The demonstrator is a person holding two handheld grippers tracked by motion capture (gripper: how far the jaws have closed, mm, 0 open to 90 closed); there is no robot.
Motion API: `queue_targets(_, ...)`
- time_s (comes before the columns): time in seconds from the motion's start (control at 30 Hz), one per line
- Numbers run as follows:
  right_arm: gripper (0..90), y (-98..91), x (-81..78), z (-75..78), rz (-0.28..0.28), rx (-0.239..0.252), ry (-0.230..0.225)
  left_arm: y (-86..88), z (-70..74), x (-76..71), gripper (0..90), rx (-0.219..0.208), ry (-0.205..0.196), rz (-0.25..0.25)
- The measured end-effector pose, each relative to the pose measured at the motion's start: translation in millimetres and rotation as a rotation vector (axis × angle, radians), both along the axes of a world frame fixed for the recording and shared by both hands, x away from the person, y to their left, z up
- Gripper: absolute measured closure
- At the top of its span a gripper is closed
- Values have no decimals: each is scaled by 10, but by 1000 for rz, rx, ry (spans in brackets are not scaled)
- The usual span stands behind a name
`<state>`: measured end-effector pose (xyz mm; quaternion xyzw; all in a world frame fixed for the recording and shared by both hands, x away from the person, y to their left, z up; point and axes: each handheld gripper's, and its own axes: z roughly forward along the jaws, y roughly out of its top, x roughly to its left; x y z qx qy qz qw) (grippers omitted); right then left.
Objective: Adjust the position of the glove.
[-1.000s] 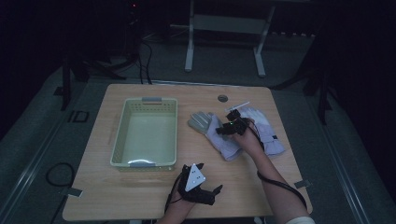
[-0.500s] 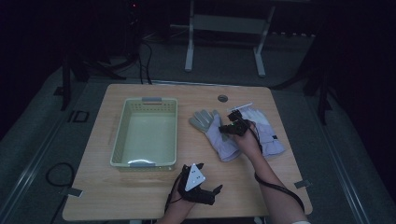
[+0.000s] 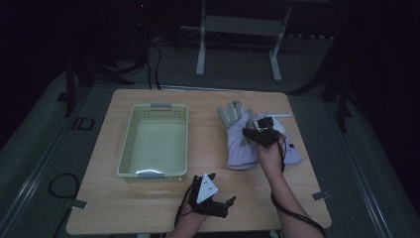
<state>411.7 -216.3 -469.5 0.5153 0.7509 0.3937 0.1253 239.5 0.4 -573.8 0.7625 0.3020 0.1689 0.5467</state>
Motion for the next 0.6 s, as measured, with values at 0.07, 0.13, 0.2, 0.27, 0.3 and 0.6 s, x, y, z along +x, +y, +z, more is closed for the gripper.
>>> queue_targets(0.07,885,-1,-74,12,-25,23,-11,-1,0,-1,19,0,0,1)
queue_targets(0.13,886,1,-121,-6,-38,36,-6,2,1,-2,19,2,-1,3)
queue_targets(0.2,886,3,-173,-56,-59,53,-7,2,0,-3,19,2,-1,3)
queue_targets(0.27,886,28,-207,-130,-73,38,-7,0,0,-4,19,-1,-2,2)
queue_targets(0.3,886,41,-218,-173,-79,28,-4,0,-1,-4,19,-1,-3,2)
queue_targets(0.6,885,170,-246,-486,-98,44,24,1,-1,-4,19,-1,-3,-1)
